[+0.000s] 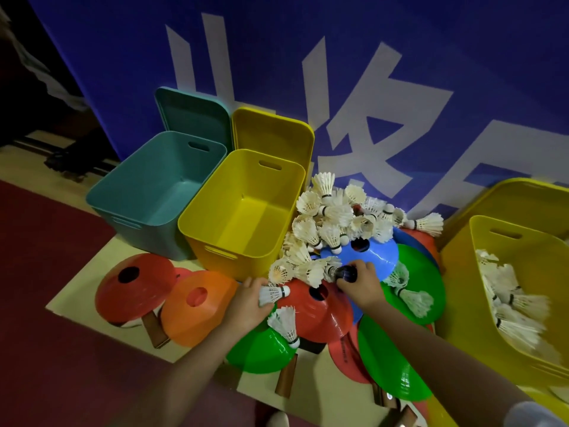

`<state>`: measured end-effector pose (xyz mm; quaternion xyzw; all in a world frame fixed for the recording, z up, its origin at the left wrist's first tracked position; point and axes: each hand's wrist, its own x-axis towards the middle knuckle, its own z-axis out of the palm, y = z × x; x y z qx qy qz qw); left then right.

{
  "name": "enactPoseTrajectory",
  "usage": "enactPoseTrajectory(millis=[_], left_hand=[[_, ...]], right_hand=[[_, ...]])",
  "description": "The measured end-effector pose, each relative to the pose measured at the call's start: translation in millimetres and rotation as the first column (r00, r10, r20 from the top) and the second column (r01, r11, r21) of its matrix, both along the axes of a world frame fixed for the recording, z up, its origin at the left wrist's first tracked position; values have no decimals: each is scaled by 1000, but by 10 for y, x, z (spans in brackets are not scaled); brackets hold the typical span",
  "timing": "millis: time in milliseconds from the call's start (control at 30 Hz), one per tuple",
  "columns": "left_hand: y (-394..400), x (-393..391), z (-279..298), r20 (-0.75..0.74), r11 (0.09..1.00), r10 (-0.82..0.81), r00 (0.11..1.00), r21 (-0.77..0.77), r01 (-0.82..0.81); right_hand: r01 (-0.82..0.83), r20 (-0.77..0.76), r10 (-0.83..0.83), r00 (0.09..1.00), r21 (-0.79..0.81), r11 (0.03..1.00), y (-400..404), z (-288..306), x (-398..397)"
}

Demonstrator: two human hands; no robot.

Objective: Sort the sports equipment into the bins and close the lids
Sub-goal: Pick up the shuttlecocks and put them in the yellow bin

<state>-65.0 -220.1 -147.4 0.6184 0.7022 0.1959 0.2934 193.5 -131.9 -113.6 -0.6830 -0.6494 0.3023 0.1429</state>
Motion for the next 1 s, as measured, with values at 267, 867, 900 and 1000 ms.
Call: enactPoseTrajectory(millis=[267, 867, 900, 1000], left_hand=[[80, -44, 225, 43, 1000, -31, 999, 0, 31], [531, 1397, 1160, 332, 968, -222, 917, 185, 167], [574, 1576, 1171, 344, 964, -241, 908, 190, 185], [681, 2133, 1158, 395, 955, -289, 872, 188, 231]], right_hand=[[175, -353, -169, 920, -15, 984, -49, 55, 345], [449, -638, -178, 749, 291, 845, -144, 804, 1541], [473, -617, -200, 761, 316, 823, -166, 834, 1744], [546, -564, -300, 769, 337, 767, -284, 908, 2410]])
